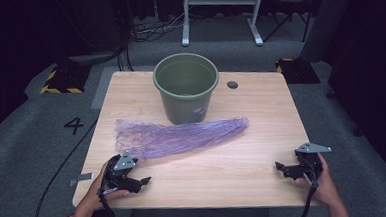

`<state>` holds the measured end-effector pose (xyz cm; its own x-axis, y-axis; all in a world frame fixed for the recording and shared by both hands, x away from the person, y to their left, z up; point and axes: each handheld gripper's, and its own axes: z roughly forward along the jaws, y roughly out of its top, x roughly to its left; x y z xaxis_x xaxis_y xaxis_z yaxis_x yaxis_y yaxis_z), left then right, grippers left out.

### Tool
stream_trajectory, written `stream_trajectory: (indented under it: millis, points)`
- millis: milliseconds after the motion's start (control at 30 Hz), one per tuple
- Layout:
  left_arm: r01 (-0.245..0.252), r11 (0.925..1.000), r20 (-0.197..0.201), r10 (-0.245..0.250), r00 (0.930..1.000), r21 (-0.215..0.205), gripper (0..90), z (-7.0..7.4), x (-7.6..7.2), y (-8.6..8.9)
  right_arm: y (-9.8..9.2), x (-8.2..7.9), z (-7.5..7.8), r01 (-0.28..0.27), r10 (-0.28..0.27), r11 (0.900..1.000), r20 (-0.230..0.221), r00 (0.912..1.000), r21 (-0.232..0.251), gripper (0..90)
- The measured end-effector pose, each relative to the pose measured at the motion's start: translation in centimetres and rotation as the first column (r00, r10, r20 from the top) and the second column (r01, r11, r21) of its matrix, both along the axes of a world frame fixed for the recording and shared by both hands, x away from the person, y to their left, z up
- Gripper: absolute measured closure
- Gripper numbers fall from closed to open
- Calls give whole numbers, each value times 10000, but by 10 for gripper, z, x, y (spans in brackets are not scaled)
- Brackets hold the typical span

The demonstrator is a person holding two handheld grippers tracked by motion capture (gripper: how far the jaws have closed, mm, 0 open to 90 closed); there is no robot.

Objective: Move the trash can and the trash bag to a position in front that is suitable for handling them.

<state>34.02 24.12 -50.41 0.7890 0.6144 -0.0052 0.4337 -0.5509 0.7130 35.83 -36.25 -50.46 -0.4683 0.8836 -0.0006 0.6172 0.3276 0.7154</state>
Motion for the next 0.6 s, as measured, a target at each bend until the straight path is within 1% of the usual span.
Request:
stream_trajectory:
  millis: [67,100,133,167,200,233,300,333,400,433,467,500,533,567,600]
  points:
    - [-1,10000,2,1,10000,4,148,0,0,0,-2,-1,0,-195,194,9998,40,9998,99,60]
    - [-1,10000,2,1,10000,4,148,0,0,0,-2,-1,0,-195,194,9998,40,9998,99,60]
    - [-4,10000,3,4,10000,6,148,0,0,0,-2,-2,1,-289,285,9994,215,9994,185,145]
    - [-4,10000,3,4,10000,6,148,0,0,0,-2,-2,1,-289,285,9994,215,9994,185,145]
    - [-6,10000,6,6,10000,9,148,0,0,0,-2,-3,1,-335,328,9992,326,9989,202,165]
    - [-6,10000,6,6,10000,9,148,0,0,0,-2,-3,2,-316,311,9994,335,9990,145,156]
    - [-8,10000,7,8,10000,7,148,0,0,0,0,-3,3,-425,423,9991,418,9982,31,171]
    - [-7,10000,6,7,10000,8,148,0,0,0,1,-3,3,-488,479,9987,518,9975,146,175]
    - [-9,10000,6,9,10000,7,148,0,0,0,5,-1,6,-690,656,9962,634,9958,524,183]
    - [-9,10000,6,9,10000,7,148,0,0,0,5,-1,6,-690,656,9962,634,9958,524,183]
    - [-21,10000,4,21,10000,13,148,0,0,0,14,0,11,-1019,984,9940,824,9917,393,193]
    - [-21,10000,4,21,10000,13,148,0,0,0,14,0,11,-1019,984,9940,824,9917,393,193]
    - [-41,10000,3,41,10000,9,148,0,0,0,25,3,16,-1301,1268,9912,1074,9861,235,234]
    - [-41,10000,3,41,10000,9,148,0,0,0,25,3,16,-1301,1268,9912,1074,9861,235,234]
    - [-57,10000,4,57,10000,17,148,0,0,0,38,7,22,-1686,1644,9855,1382,9767,185,273]
